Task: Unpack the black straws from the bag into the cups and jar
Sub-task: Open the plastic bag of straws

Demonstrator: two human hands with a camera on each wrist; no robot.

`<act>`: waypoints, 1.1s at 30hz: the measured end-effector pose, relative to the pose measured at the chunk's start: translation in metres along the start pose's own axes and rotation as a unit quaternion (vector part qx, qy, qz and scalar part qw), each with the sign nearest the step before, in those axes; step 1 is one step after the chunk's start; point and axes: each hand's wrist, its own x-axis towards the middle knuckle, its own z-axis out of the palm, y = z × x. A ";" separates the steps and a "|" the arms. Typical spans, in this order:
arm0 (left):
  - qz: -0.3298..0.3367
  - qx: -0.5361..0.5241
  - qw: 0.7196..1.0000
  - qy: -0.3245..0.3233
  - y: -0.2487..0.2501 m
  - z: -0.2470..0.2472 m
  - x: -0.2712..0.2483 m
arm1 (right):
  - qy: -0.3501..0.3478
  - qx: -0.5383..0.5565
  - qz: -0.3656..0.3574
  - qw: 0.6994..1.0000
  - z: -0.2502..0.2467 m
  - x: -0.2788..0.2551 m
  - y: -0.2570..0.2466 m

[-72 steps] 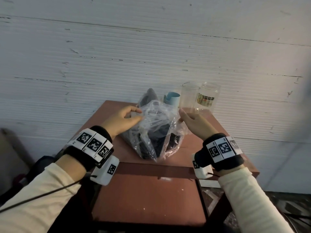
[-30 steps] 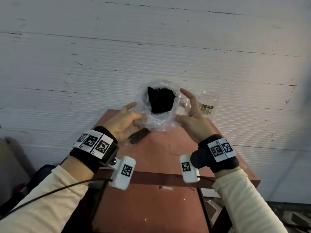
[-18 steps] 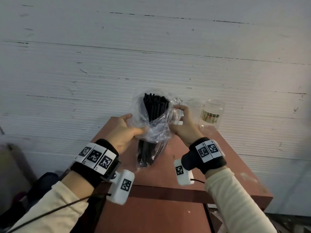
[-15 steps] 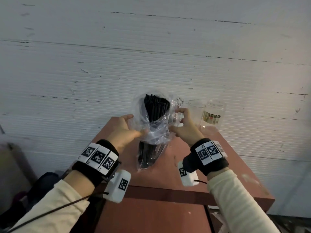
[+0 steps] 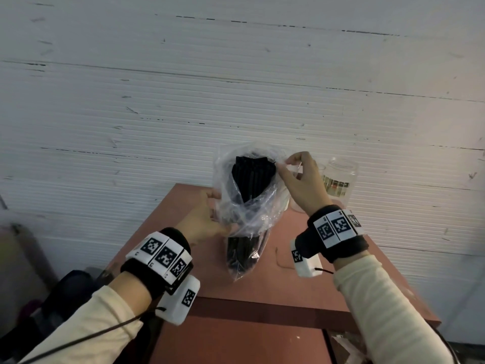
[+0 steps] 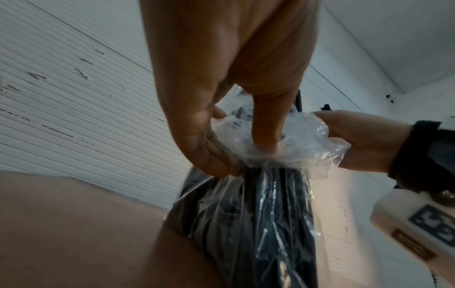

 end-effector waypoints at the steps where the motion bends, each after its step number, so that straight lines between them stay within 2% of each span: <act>1: -0.001 -0.002 1.000 -0.005 -0.002 -0.002 0.001 | -0.006 -0.006 -0.020 1.000 -0.001 0.001 0.000; 4: -0.013 -0.025 0.999 -0.038 -0.004 -0.007 0.003 | -0.032 -0.013 -0.050 0.998 -0.004 0.005 0.000; 12: -0.023 -0.052 0.995 -0.086 -0.001 -0.015 0.004 | -0.027 0.069 0.036 0.997 -0.009 0.007 0.001; 18: -0.057 -0.108 0.985 -0.120 0.002 -0.027 0.004 | -0.014 0.057 0.030 0.998 -0.009 0.005 0.009; 20: -0.064 -0.130 0.985 -0.093 0.012 -0.036 0.003 | -0.020 0.061 0.025 0.998 -0.012 0.004 0.009; 22: -0.050 -0.121 0.991 -0.032 0.020 -0.045 0.008 | -0.024 0.058 0.008 0.998 -0.015 0.003 0.009; 25: 0.042 -0.084 0.992 0.084 0.027 -0.049 0.021 | -0.029 0.018 -0.028 0.999 -0.016 0.003 0.009; 26: 0.076 -0.069 0.989 0.103 0.030 -0.046 0.024 | -0.026 -0.004 -0.047 0.999 -0.016 0.004 0.009; 28: 0.118 -0.048 0.987 0.099 0.034 -0.039 0.028 | -0.013 -0.006 -0.077 0.997 -0.017 0.006 0.005; 31: 0.147 -0.043 0.985 0.084 0.037 -0.030 0.032 | -0.024 0.042 -0.085 0.995 -0.019 0.007 -0.004; 33: 0.162 -0.040 0.981 0.101 0.036 -0.027 0.034 | -0.034 0.025 -0.092 0.995 -0.020 0.009 -0.006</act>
